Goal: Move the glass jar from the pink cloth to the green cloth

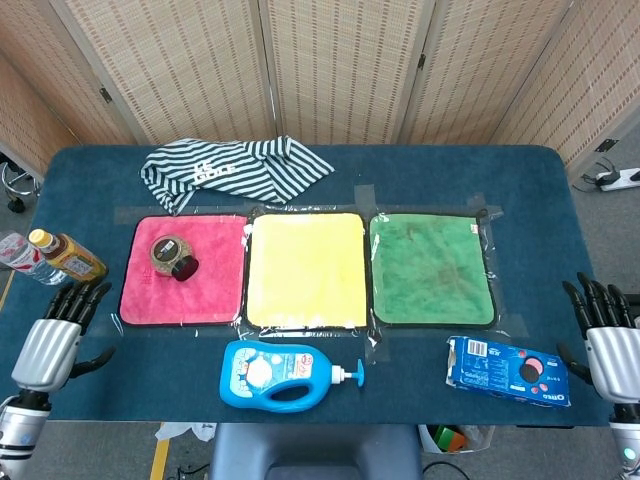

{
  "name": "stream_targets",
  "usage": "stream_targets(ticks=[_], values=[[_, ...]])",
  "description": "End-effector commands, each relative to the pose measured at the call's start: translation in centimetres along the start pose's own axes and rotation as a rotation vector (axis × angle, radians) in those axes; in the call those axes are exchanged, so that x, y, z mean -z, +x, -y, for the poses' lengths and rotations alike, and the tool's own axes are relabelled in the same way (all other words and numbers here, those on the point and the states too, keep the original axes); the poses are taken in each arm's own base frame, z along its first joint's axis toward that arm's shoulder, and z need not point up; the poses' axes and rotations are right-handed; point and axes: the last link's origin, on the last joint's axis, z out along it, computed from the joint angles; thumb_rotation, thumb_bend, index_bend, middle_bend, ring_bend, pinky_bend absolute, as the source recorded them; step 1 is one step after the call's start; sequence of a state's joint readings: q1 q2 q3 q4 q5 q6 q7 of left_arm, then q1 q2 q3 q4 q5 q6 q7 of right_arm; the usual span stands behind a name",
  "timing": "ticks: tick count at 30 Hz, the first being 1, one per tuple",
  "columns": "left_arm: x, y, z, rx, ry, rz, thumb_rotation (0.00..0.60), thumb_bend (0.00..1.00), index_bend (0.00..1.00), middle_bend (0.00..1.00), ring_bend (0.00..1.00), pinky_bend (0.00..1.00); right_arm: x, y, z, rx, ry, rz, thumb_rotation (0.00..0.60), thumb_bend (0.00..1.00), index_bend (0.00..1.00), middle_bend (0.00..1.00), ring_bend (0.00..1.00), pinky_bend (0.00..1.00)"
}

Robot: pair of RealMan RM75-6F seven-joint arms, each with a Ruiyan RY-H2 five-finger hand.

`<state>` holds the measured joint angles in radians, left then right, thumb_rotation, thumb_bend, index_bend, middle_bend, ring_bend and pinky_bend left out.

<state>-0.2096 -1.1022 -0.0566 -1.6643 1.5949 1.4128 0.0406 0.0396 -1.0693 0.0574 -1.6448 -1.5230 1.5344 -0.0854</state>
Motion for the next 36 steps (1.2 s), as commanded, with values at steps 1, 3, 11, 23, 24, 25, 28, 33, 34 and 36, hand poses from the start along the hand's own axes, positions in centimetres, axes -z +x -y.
stream_targets(ticks=[1,3,11,23,24,25,28,33,34,36], values=[[-1.3,0.1,-1.1,0.019,-0.061,0.014,0.6,0.26,0.06,0.08,0.11,0.11,0.0,0.2,0.1,0.003,0.006,-0.005,0.6,0.34,0.0,0.0,0.0,0.0],[-2.1,0.1,-1.7,0.034,-0.083,0.027,0.6,0.26,0.05,0.08,0.11,0.12,-0.1,0.3,0.1,0.005,0.01,-0.009,0.6,0.34,0.0,0.0,0.0,0.0],[-6.3,-0.6,-3.8,0.24,-0.124,0.119,0.6,0.27,0.0,0.08,0.1,0.13,-0.3,1.0,0.4,0.015,0.036,-0.025,0.6,0.34,0.0,0.0,0.0,0.0],[-11.0,-2.9,-3.8,0.316,-0.049,0.246,0.6,0.27,0.0,0.0,0.01,0.1,-0.3,2.1,0.6,0.033,0.055,-0.056,0.6,0.34,0.0,0.0,0.0,0.0],[-11.2,-3.1,-3.7,0.323,-0.039,0.254,0.6,0.27,0.0,0.0,0.0,0.1,-0.3,2.2,0.6,0.034,0.056,-0.057,0.6,0.34,0.0,0.0,0.0,0.0],[-11.8,-3.5,-3.4,0.337,-0.017,0.261,0.6,0.27,0.0,0.0,0.0,0.1,-0.3,2.3,0.5,0.034,0.057,-0.059,0.6,0.34,0.0,0.0,0.0,0.0],[-12.6,-4.1,-3.0,0.361,0.021,0.262,0.6,0.27,0.0,0.0,0.0,0.1,-0.3,2.3,0.5,0.034,0.056,-0.058,0.6,0.34,0.0,0.0,0.0,0.0],[-13.6,-4.5,-2.2,0.426,0.078,0.257,0.6,0.27,0.0,0.0,0.0,0.07,-0.3,2.3,0.5,0.032,0.06,-0.053,0.6,0.34,0.0,0.0,0.0,0.0],[-13.8,-4.5,-2.1,0.437,0.087,0.255,0.6,0.27,0.0,0.0,0.0,0.06,-0.3,2.3,0.5,0.033,0.061,-0.053,0.6,0.34,0.0,0.0,0.0,0.0],[-14.1,-4.6,-1.6,0.448,0.104,0.251,0.6,0.27,0.0,0.0,0.0,0.05,-0.3,2.3,0.5,0.033,0.062,-0.052,0.6,0.34,0.0,0.0,0.0,0.0]])
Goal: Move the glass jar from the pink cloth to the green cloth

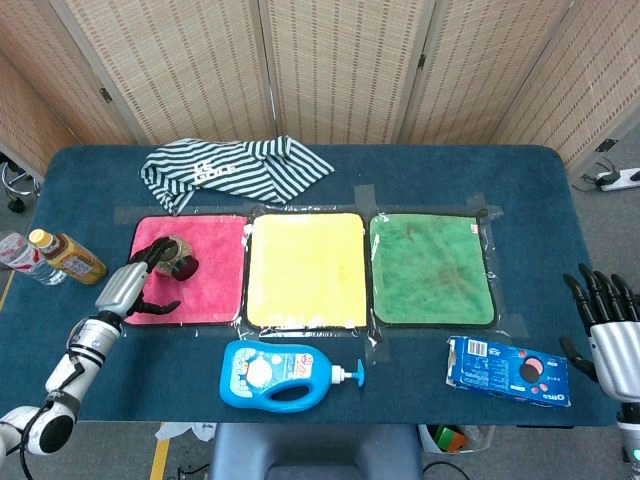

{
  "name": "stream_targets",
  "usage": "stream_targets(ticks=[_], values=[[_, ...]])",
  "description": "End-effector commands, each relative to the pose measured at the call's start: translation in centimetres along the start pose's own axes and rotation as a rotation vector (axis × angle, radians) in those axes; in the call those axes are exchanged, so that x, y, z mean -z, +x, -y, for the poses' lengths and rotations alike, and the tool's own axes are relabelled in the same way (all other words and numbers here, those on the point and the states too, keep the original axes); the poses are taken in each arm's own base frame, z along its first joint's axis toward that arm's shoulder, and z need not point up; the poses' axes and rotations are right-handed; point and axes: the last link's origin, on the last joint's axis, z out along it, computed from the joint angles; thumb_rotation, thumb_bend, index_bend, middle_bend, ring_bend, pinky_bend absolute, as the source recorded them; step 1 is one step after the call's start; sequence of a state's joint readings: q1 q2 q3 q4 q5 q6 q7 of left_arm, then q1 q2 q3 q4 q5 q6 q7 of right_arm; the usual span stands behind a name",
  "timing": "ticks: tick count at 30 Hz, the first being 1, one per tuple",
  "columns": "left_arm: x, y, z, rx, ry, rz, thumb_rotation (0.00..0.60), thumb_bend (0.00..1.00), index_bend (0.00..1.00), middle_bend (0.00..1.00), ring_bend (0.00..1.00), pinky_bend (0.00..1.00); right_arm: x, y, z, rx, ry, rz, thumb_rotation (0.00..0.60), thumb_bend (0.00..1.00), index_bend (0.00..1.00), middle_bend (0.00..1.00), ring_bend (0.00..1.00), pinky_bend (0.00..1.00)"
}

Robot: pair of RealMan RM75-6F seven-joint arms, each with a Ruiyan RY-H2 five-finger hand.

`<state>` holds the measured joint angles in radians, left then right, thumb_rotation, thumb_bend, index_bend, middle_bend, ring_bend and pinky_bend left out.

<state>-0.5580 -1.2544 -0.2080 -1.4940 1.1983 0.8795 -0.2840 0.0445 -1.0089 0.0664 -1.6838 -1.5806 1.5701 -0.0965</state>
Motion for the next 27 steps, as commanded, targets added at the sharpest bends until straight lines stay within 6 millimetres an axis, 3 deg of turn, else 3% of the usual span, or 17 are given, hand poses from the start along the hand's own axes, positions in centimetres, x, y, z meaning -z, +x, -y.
stream_targets(ticks=[1,14,27], values=[[-0.7,0.2,0.5,0.024,0.022,-0.01,0.6,0.27,0.0,0.0,0.0,0.05,0.0,0.0,0.0,-0.001,0.0,0.001,0.6,0.34,0.0,0.0,0.0,0.0],[-2.0,0.4,3.9,0.096,0.137,-0.015,0.6,0.27,0.0,0.0,0.0,0.07,0.0,0.0,0.1,-0.006,0.0,0.004,0.6,0.34,0.0,0.0,0.0,0.0],[-4.0,0.1,5.1,0.113,0.196,-0.002,0.6,0.26,0.0,0.0,0.0,0.08,0.1,-0.2,0.0,-0.01,-0.018,0.018,0.6,0.34,0.0,0.0,0.0,0.0]])
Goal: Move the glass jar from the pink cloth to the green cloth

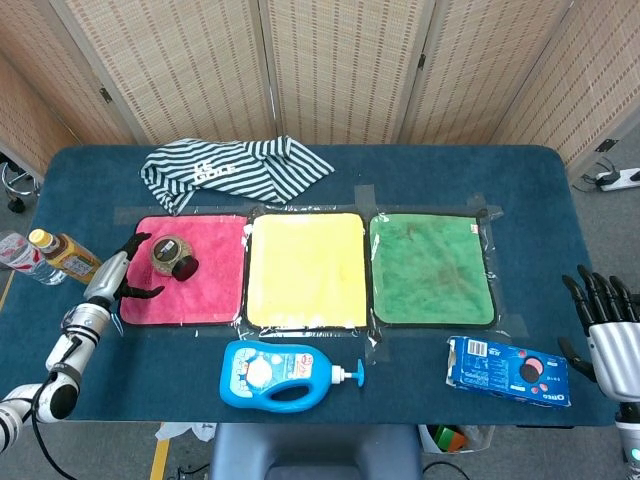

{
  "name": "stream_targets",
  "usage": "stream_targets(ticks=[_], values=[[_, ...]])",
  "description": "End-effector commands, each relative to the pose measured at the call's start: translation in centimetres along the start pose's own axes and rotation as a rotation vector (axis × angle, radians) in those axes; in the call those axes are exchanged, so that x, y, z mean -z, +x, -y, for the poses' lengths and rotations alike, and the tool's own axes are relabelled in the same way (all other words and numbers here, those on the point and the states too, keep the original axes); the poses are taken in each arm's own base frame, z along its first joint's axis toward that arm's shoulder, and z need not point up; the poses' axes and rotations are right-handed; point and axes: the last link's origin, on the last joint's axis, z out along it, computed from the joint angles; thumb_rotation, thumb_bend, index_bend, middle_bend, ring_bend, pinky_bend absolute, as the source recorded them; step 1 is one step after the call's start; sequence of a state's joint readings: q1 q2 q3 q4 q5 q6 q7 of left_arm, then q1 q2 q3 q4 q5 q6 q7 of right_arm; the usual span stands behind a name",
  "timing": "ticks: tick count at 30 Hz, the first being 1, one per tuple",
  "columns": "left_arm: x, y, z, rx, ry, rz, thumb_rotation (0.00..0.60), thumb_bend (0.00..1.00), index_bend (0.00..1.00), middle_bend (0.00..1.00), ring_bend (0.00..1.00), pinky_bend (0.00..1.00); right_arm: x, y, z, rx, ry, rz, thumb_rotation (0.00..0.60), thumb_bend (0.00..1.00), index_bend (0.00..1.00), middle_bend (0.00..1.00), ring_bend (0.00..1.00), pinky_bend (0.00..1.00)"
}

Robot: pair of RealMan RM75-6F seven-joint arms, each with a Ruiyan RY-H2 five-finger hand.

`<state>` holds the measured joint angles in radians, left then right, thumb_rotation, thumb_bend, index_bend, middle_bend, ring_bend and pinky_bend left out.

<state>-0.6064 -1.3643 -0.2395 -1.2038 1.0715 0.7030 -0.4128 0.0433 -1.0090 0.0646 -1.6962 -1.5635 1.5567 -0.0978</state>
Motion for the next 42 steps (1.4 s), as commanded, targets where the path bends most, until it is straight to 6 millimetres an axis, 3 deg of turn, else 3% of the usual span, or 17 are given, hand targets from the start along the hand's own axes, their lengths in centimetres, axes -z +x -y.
stream_targets(ticks=[1,25,42], values=[[-0.7,-0.3,0.0,-0.001,0.012,0.004,0.6,0.27,0.0,0.0,0.0,0.08,0.0,0.0,0.0,0.002,-0.002,0.0,0.6,0.34,0.0,0.0,0.01,0.0],[-3.4,-2.0,0.0,-0.007,0.066,-0.002,0.6,0.26,0.0,0.0,0.0,0.16,0.4,-0.1,-0.4,-0.006,-0.026,0.014,0.6,0.34,0.0,0.0,0.02,0.0],[-3.5,-3.6,-3.0,-0.004,-0.011,0.036,0.6,0.27,0.0,0.0,0.0,0.24,0.8,0.0,-0.8,-0.007,-0.04,0.003,0.6,0.34,0.0,0.0,0.02,0.0]])
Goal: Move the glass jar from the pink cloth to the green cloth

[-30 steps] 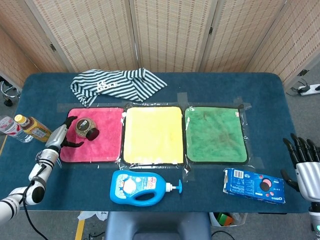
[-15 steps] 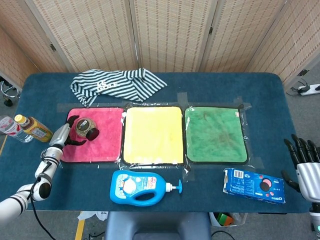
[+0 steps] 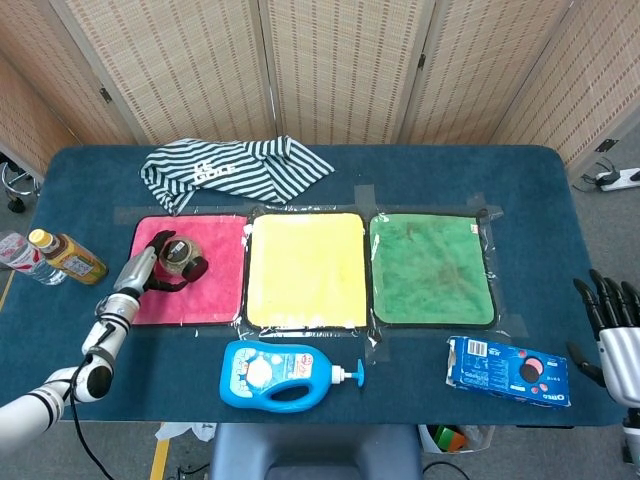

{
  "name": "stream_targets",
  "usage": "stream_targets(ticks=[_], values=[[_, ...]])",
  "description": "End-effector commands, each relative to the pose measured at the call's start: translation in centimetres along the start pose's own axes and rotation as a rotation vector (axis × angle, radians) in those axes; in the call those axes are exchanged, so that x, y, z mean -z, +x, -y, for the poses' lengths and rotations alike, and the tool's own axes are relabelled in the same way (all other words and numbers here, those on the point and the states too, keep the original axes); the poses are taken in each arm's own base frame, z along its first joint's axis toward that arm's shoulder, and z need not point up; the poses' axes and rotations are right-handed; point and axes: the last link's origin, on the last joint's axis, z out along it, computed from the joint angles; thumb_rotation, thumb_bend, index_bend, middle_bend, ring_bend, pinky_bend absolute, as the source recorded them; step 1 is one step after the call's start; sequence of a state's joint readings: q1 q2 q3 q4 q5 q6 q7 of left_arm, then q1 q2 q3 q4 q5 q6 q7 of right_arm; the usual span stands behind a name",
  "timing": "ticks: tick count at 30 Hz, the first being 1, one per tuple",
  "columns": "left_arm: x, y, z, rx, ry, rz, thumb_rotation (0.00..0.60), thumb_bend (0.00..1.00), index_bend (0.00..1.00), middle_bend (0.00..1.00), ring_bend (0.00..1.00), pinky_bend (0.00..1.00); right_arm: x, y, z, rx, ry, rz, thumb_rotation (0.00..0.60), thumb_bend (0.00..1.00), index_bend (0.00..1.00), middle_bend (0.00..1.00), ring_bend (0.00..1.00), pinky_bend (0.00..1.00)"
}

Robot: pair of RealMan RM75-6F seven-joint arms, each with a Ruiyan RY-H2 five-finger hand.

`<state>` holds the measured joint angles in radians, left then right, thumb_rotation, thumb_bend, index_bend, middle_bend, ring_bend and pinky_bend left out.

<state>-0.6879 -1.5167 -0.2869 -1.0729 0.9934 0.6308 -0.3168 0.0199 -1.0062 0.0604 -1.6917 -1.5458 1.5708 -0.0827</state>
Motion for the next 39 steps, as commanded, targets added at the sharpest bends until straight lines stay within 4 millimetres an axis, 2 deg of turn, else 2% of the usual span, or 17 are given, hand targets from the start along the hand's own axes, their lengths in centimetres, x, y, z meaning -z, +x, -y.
stream_targets(ticks=[1,10,14,25,32,39], values=[[0.0,-0.2,-0.8,-0.004,-0.021,0.005,0.6,0.27,0.0,0.0,0.0,0.24,0.1,0.0,-0.1,-0.002,-0.003,0.0,0.6,0.34,0.0,0.0,0.02,0.0],[0.5,-1.8,-3.7,-0.044,-0.099,0.056,0.6,0.27,0.0,0.0,0.0,0.25,0.1,-0.1,-0.3,-0.006,-0.009,-0.002,0.6,0.34,0.0,0.0,0.02,0.0],[0.7,-1.6,-4.4,-0.126,-0.134,0.042,0.6,0.27,0.0,0.0,0.0,0.26,0.2,-0.1,-0.5,-0.007,-0.012,0.0,0.6,0.34,0.0,0.0,0.02,0.0],[0.3,1.9,-2.4,-0.53,-0.15,-0.134,0.6,0.27,0.0,0.0,0.0,0.26,0.2,-0.1,-0.3,-0.009,-0.006,-0.003,0.6,0.34,0.0,0.0,0.02,0.0],[-0.8,2.5,-1.0,-0.748,-0.138,-0.165,0.6,0.27,0.0,0.0,0.0,0.25,0.5,0.2,-0.3,-0.006,-0.014,-0.01,0.6,0.34,0.0,0.0,0.02,0.0],[-2.1,2.6,-1.2,-0.87,-0.155,-0.2,0.6,0.27,0.0,0.0,0.0,0.23,0.7,0.2,-0.2,-0.003,-0.015,-0.008,0.6,0.34,0.0,0.0,0.02,0.0]])
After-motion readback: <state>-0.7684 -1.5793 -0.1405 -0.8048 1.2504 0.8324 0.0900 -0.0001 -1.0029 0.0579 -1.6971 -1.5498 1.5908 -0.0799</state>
